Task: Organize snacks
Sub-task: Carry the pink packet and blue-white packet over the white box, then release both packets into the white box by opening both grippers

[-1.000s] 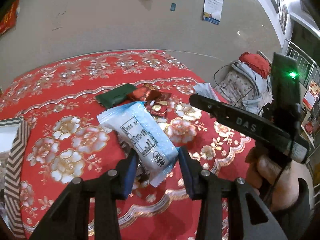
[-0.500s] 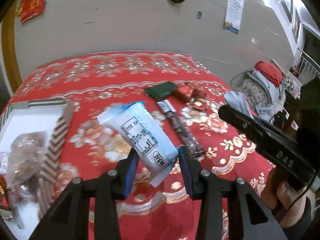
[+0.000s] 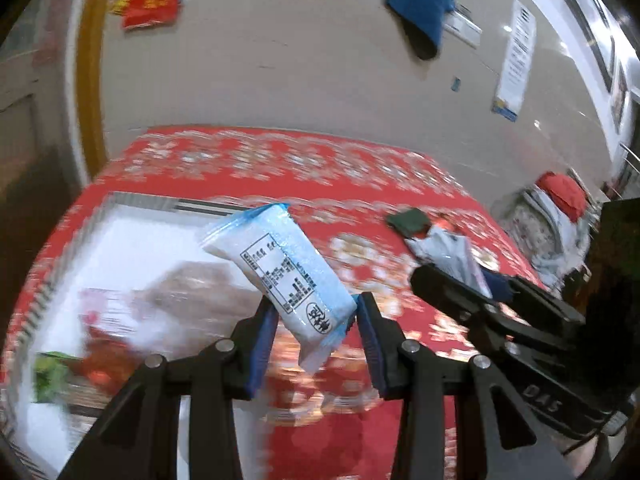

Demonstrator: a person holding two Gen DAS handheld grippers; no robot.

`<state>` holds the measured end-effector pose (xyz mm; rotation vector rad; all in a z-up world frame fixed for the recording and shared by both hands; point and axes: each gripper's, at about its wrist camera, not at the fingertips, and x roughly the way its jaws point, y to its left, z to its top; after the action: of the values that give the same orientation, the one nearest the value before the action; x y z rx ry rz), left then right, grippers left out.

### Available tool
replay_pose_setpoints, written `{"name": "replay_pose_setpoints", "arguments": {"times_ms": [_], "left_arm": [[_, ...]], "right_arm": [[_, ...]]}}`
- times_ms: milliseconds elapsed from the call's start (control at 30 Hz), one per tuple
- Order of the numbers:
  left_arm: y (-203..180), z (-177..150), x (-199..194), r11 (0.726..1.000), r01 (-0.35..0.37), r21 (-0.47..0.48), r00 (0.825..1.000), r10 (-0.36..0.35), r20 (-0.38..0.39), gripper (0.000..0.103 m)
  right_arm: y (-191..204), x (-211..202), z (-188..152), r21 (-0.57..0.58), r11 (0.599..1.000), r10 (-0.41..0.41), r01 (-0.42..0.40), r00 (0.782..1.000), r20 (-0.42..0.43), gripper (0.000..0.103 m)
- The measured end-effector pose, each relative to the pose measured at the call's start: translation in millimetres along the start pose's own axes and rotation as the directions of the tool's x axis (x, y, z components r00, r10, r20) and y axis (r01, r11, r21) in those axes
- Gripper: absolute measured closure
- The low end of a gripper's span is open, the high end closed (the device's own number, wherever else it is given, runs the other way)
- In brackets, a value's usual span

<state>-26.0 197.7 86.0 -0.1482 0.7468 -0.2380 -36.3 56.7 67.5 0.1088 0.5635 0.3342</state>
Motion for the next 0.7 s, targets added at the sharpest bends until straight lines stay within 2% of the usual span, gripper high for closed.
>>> {"name": "replay_pose_setpoints", "arguments": {"times_ms": [133,300,467,633,667,700], "left_arm": [[47,2,-10,0.994,-0.092,-0.051,0.995,0.093,0.021,0.06],[95,1,-13,0.976,-0.185,-0.115,0.982,0.187,0.003,0.06],[112,1,-8,0.961,-0.249,-0.117,0.968,0.25,-0.006,0.06],[120,-1,-1,0.957,-0.274,-0.094,0.962,0.273,-0.019,0.058],[118,0,0,0.955,-0.283,-0.086,0.959,0.283,-0.021,0.058],[117,0,0,0.954,-0.291,-0.079,0.957,0.29,-0.023,0.055]], "right_arm": [[39,17,13,-0.075,0.997,0.031,-0.032,0.999,-0.015,0.055],[86,49,25,-0.157,0.986,0.058,-0.063,0.998,-0.039,0.055],[113,81,32,-0.19,0.979,0.058,-0.071,0.995,-0.076,0.055],[120,106,38,-0.186,0.981,0.043,-0.059,0.995,-0.086,0.055],[121,109,40,-0.184,0.981,0.045,-0.061,0.995,-0.089,0.053],[122,113,42,-0.183,0.981,0.048,-0.065,0.994,-0.099,0.047]]}}
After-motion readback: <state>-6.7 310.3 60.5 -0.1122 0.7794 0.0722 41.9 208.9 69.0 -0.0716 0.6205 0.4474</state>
